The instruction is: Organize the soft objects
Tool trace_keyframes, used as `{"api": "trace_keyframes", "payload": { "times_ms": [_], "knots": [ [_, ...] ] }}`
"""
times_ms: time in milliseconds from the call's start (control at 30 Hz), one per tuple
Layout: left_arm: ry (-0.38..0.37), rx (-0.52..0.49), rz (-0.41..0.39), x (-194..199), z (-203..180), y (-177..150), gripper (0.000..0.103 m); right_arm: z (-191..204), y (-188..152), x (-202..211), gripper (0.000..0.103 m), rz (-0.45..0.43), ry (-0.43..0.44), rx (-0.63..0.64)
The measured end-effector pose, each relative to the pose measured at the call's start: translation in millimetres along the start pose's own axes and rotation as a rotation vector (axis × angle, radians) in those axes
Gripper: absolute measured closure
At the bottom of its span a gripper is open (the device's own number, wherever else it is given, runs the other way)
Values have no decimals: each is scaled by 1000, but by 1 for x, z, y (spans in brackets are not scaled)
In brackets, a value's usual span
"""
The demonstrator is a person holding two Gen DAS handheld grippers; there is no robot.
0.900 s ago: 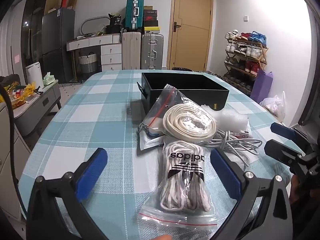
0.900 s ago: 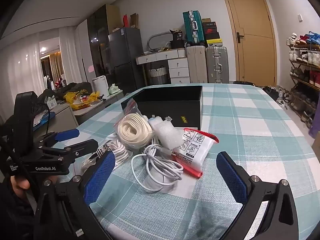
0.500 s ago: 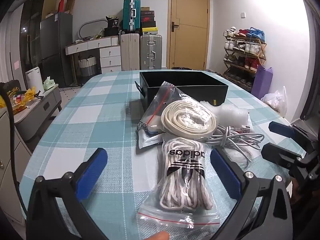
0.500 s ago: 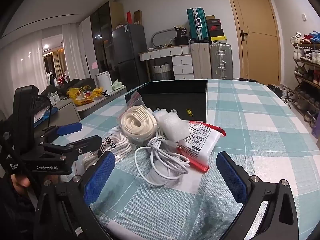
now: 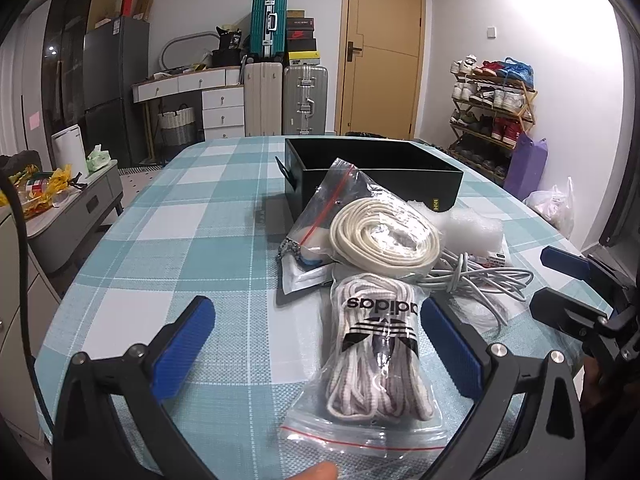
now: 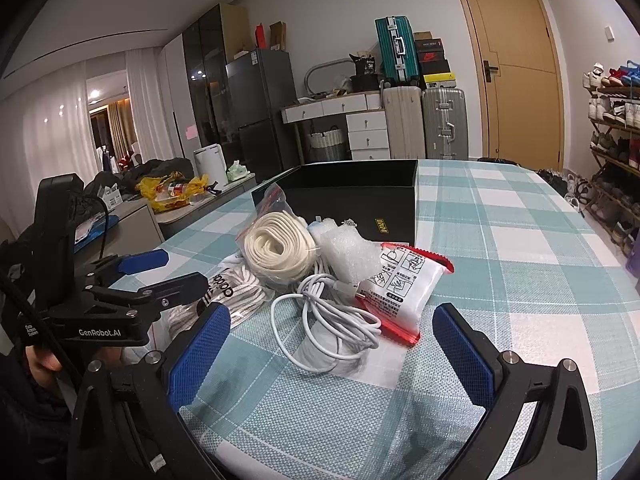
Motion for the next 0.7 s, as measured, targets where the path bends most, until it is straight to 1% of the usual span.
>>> {"api": "trace_keyframes", "payload": {
  "times_ms": [700],
  "knots": [
    [-5, 1, -1, 0, 0, 0, 0, 1, 0, 0, 0, 1, 10, -1]
  ]
}}
Point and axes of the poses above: each gripper's, at about its wrist camera, not at the fingertips, and x roughly against the way its jaws point, z to its left, y to its top, the point moved 6 cm from there along -x, roughly the way its jaws point, and after that the axes turned 5 degrees about y, right-handed, at the moved point
